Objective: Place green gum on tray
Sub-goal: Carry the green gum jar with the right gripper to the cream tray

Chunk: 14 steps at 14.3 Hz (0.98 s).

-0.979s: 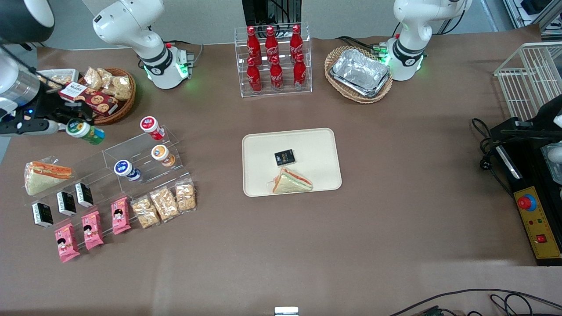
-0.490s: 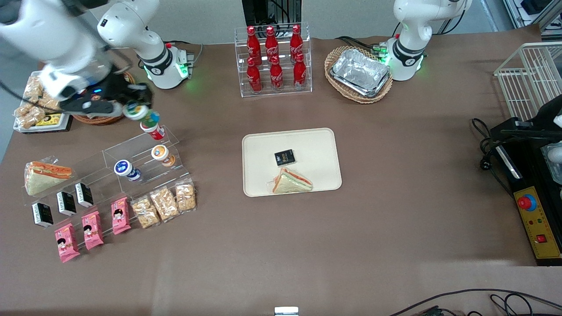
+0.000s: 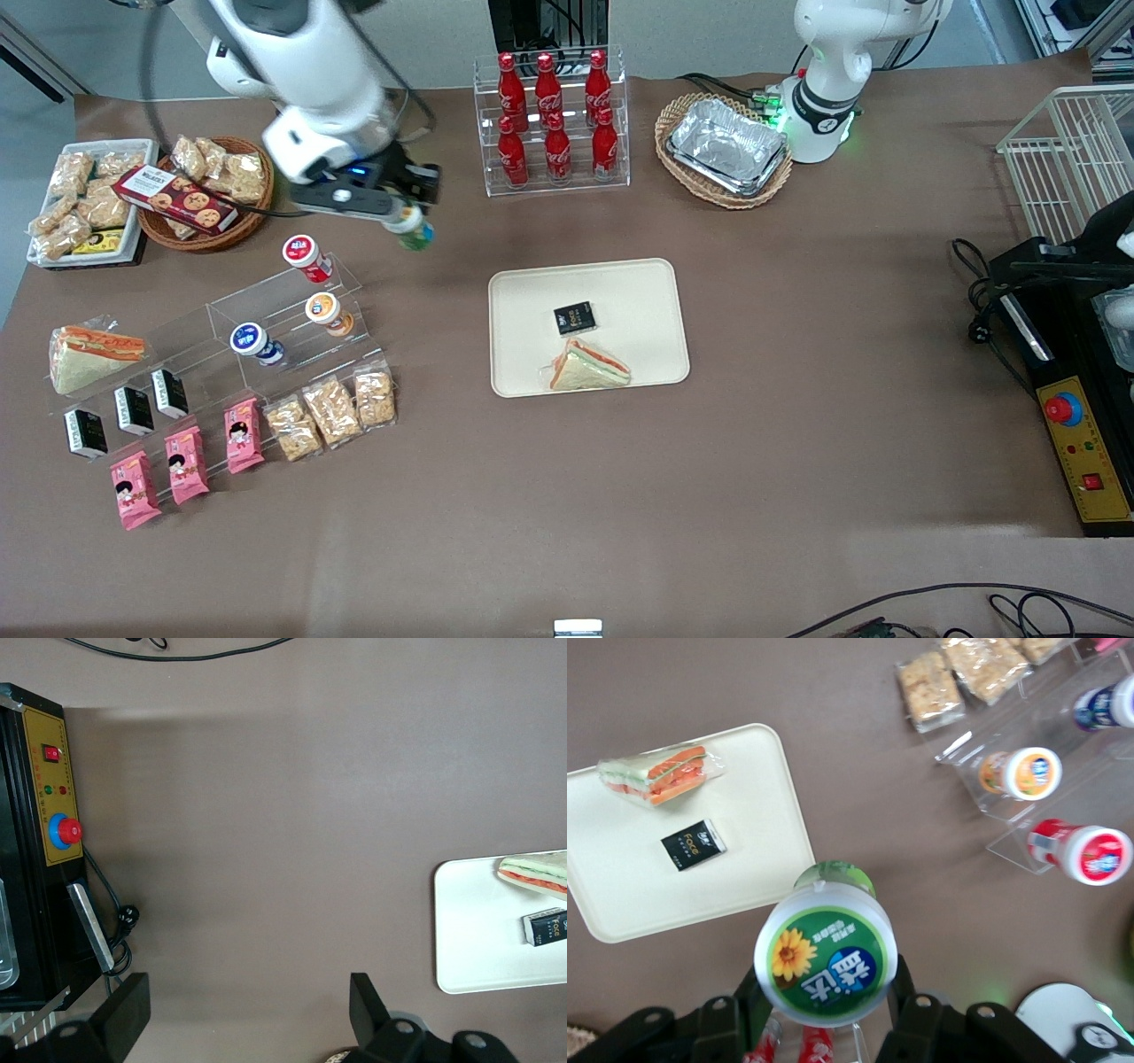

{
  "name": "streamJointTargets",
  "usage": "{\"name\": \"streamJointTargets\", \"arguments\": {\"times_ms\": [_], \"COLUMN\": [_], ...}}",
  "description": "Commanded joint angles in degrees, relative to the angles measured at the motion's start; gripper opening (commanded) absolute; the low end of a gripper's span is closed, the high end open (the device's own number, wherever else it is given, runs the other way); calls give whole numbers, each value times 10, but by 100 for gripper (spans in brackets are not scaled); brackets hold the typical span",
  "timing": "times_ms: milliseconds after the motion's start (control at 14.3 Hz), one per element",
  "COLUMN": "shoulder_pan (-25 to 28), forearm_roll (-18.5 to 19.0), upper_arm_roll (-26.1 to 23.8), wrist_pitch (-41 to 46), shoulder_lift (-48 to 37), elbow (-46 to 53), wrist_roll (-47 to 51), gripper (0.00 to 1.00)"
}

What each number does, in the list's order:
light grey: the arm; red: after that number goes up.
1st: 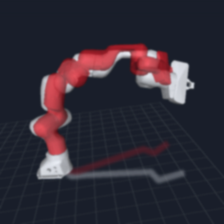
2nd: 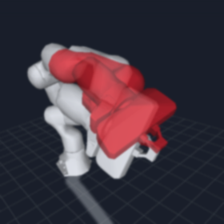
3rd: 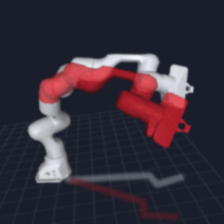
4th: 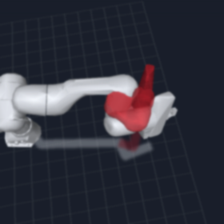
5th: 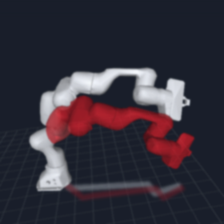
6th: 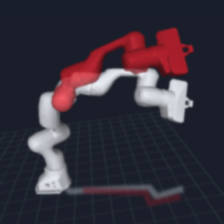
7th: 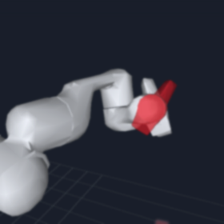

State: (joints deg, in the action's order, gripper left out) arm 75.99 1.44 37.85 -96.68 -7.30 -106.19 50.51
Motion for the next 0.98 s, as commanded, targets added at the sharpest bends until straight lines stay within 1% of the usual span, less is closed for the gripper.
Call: {"name": "streamJointTargets", "arguments": {"times_ms": [0,140,420,490,559,699,839,909], "shoulder_pan": [17,36,43,45,60,75,79,93], "forearm_roll": [-43,-47,-52,-64,-84,-135,-157,-175], "upper_arm_roll": [9,9,8,8,8,9,7,8], "wrist_pitch": [-60,-103,-242,-283,-313,-348,-379,-396], "shoulder_lift": [68,93,125,144,170,222,264,286], "elbow": [6,-21,-111,-131,-139,-140,-140,-140], "wrist_roll": [32,37,49,49,49,49,49,49], "gripper": [6,6,5,5,5,5,5,5]}}
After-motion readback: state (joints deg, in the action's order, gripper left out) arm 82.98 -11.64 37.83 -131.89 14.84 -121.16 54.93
